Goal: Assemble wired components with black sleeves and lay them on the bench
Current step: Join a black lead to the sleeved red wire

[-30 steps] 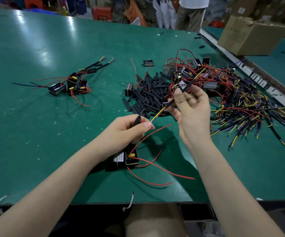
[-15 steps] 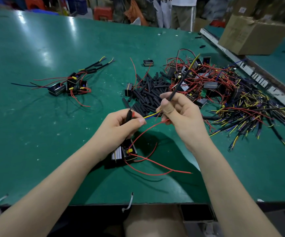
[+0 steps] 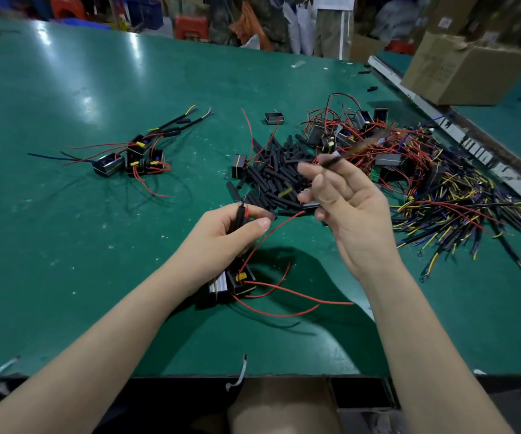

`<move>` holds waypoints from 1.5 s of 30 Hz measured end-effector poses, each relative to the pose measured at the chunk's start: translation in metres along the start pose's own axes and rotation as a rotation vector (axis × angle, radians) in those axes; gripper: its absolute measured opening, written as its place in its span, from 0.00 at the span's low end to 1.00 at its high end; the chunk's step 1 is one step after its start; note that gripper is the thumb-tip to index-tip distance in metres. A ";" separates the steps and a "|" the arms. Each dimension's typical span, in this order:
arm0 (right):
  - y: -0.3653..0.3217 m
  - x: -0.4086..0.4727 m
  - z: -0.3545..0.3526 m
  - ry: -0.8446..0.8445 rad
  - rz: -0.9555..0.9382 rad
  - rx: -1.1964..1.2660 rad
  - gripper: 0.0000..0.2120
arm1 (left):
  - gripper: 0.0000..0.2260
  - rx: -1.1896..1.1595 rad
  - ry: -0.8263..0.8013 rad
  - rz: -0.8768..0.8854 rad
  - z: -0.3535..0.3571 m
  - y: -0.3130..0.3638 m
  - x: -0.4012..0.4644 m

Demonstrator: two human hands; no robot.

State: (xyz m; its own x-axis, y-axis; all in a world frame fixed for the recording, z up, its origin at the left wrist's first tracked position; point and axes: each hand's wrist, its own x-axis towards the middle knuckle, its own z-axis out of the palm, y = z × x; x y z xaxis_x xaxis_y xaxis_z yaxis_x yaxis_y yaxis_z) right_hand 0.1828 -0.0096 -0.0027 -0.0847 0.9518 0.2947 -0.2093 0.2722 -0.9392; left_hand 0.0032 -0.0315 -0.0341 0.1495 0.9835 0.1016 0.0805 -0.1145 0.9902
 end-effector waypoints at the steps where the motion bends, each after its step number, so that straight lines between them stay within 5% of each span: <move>1: 0.000 0.000 0.001 0.026 0.010 0.007 0.09 | 0.05 0.005 0.000 -0.001 -0.001 -0.002 0.000; 12: -0.004 0.001 0.006 0.124 0.123 0.218 0.08 | 0.01 0.112 0.074 0.063 -0.004 -0.008 0.004; 19: -0.001 0.002 0.006 0.142 0.152 0.282 0.09 | 0.06 0.102 -0.027 0.037 -0.002 -0.003 0.002; 28: 0.017 -0.005 0.013 -0.089 0.077 -0.371 0.04 | 0.05 0.021 -0.005 0.019 -0.001 0.001 0.000; 45: 0.010 -0.005 0.009 -0.010 0.032 -0.232 0.03 | 0.09 -0.029 0.053 -0.045 0.000 0.005 0.001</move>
State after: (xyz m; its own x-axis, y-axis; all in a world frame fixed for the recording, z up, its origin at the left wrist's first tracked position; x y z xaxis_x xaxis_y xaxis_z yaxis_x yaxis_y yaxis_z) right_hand 0.1722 -0.0126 -0.0122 -0.0976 0.9595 0.2644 0.0232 0.2678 -0.9632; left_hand 0.0033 -0.0314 -0.0289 0.0944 0.9937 0.0610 0.0568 -0.0666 0.9962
